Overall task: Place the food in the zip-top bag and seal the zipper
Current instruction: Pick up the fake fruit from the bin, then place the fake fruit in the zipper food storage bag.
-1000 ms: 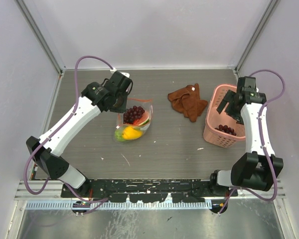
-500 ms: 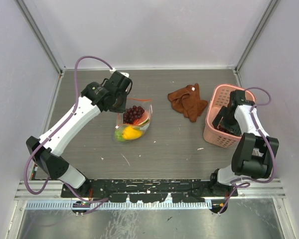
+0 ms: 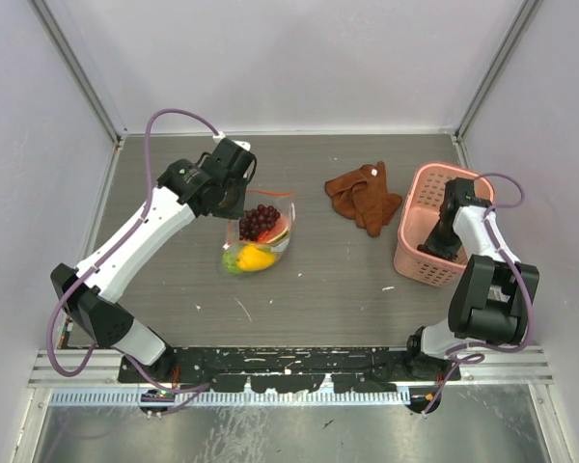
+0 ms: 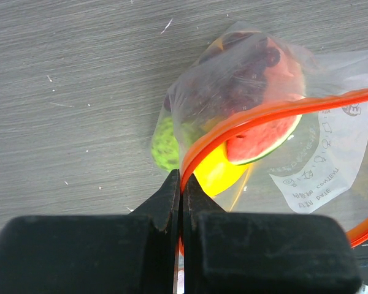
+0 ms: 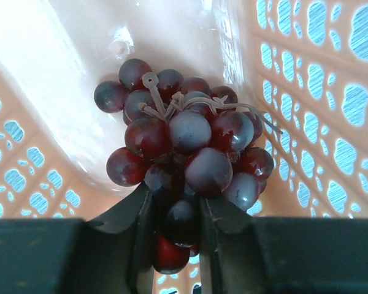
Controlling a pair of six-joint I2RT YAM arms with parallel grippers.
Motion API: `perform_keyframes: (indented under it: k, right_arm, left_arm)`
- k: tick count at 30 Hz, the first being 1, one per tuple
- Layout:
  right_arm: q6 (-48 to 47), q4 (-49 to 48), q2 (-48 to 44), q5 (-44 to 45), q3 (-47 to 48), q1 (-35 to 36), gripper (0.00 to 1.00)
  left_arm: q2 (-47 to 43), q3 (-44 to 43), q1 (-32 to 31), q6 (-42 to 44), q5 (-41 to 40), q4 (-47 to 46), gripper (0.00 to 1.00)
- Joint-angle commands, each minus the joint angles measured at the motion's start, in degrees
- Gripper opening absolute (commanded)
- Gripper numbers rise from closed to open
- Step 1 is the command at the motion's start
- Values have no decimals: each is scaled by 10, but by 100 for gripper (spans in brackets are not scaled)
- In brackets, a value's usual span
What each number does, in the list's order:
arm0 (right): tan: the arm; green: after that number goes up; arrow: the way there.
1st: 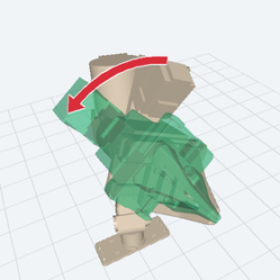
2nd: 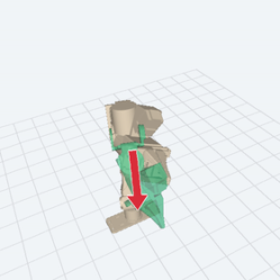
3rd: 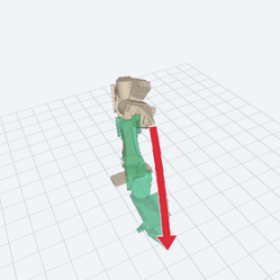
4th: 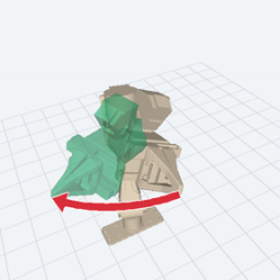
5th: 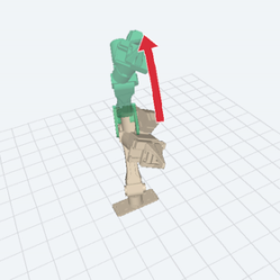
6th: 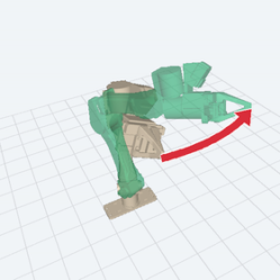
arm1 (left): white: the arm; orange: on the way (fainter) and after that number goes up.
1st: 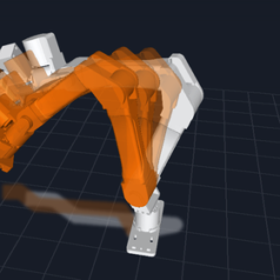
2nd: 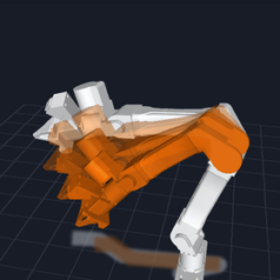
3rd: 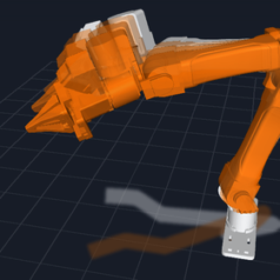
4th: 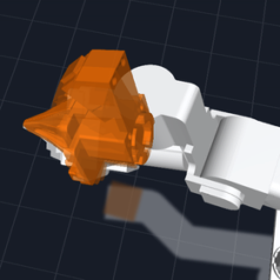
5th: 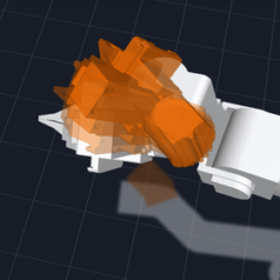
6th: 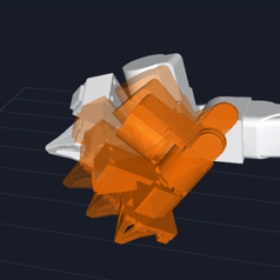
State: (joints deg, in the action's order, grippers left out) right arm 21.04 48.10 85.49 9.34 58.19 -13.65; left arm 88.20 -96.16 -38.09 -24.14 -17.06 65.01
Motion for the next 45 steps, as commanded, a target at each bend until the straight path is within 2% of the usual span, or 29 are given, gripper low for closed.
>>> perform_keyframes:
  k: [1,15,23,33,45]
  right_arm:
    - [6,-8,-34,-6,28,-1,20]
    - [-25,65,-120,10,162,1,1]
    - [-32,76,-167,-4,231,21,0]
    - [-13,56,-210,-12,301,139,0]
    - [37,-33,-233,-145,318,240,0]
  left_arm:
    - [-25,-1,4,4,3,-19,0]
    - [-24,1,4,1,15,-22,0]
    - [-24,1,4,0,19,-24,0]
    - [-25,2,4,-1,25,-25,0]
    - [-21,1,4,-3,38,-28,0]
